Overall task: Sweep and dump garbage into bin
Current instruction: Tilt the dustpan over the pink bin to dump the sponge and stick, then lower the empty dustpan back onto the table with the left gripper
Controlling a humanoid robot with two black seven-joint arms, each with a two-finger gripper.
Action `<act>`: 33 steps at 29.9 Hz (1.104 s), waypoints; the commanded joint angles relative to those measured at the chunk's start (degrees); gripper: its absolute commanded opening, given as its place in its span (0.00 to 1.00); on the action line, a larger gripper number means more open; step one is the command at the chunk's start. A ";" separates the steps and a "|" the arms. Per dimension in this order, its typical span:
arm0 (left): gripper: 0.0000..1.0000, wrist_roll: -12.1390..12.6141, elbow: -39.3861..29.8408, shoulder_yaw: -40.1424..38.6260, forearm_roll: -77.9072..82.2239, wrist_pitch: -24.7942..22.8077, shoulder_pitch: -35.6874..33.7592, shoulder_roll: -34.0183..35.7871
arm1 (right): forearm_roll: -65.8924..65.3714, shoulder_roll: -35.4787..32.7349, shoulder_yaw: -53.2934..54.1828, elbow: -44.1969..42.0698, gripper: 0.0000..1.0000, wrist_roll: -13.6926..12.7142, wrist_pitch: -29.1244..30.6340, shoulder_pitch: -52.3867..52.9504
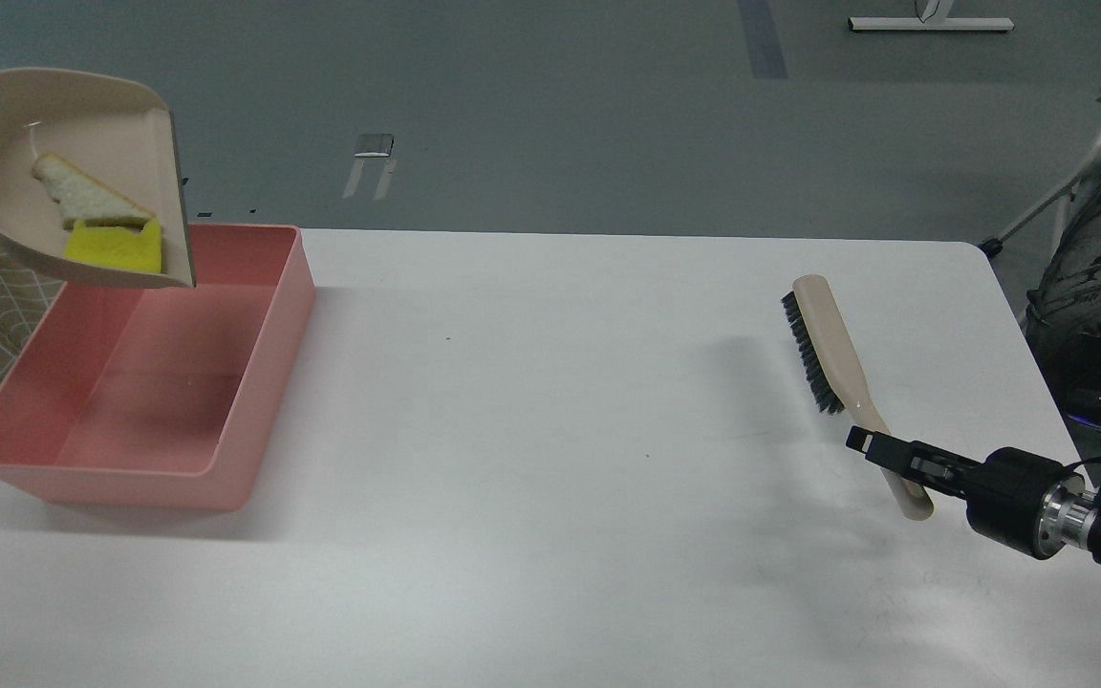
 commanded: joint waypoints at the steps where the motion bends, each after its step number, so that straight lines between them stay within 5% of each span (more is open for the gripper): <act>1: 0.00 -0.03 0.44 1.07 3.69 0.46 0.06 0.93 | 0.00 0.37 0.07 0.02 0.00 0.01 0.00 0.00; 11: 0.00 -0.03 0.44 7.22 23.99 15.66 0.06 2.07 | 0.00 0.55 -0.02 0.02 0.00 0.01 0.00 0.09; 18: 0.00 -0.03 0.44 5.55 22.51 15.41 -2.39 4.26 | 0.00 0.55 -0.02 0.02 0.00 0.01 0.09 0.09; 21: 0.00 -0.03 0.44 5.11 20.31 13.57 -7.66 5.58 | 0.00 0.55 -0.02 0.02 0.00 0.01 0.18 0.09; 29: 0.00 -0.03 -0.61 4.93 11.53 -5.50 -26.99 4.01 | 0.00 0.55 -0.11 -0.33 0.00 0.01 0.36 0.09; 33: 0.00 3.36 -0.87 4.94 8.88 -7.97 -30.52 -1.61 | 0.00 0.46 -0.19 -0.86 0.00 0.01 0.62 0.09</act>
